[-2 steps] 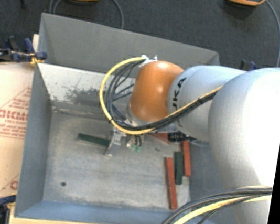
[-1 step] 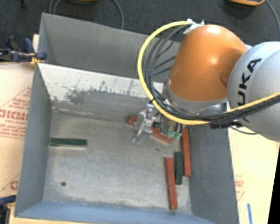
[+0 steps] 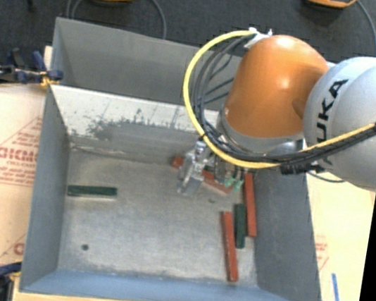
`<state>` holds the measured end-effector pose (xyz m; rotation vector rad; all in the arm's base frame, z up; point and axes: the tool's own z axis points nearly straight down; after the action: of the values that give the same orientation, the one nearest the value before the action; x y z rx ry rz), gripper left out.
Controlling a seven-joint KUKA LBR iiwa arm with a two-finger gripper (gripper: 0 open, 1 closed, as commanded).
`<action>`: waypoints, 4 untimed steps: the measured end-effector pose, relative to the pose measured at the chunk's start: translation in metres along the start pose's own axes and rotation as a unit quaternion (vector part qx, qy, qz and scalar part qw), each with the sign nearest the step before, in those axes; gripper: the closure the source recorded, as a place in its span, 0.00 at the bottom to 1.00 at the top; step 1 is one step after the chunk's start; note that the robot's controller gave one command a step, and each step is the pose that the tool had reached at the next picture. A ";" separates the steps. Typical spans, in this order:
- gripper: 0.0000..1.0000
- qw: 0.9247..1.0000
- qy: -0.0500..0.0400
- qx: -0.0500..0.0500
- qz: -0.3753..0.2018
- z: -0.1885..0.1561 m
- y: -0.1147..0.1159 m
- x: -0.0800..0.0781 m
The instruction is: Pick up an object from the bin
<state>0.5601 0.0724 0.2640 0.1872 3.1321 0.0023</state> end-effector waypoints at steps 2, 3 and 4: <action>0.00 0.995 0.001 0.000 0.103 0.085 0.037 0.000; 0.00 0.998 -0.003 0.000 0.066 0.111 0.087 -0.042; 0.00 1.000 -0.002 0.000 0.006 0.171 0.122 -0.015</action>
Offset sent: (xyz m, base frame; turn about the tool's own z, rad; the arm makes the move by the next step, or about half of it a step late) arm 0.0000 0.0000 0.0000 0.0000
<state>0.5906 0.1918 0.0933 0.2051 3.1274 0.0009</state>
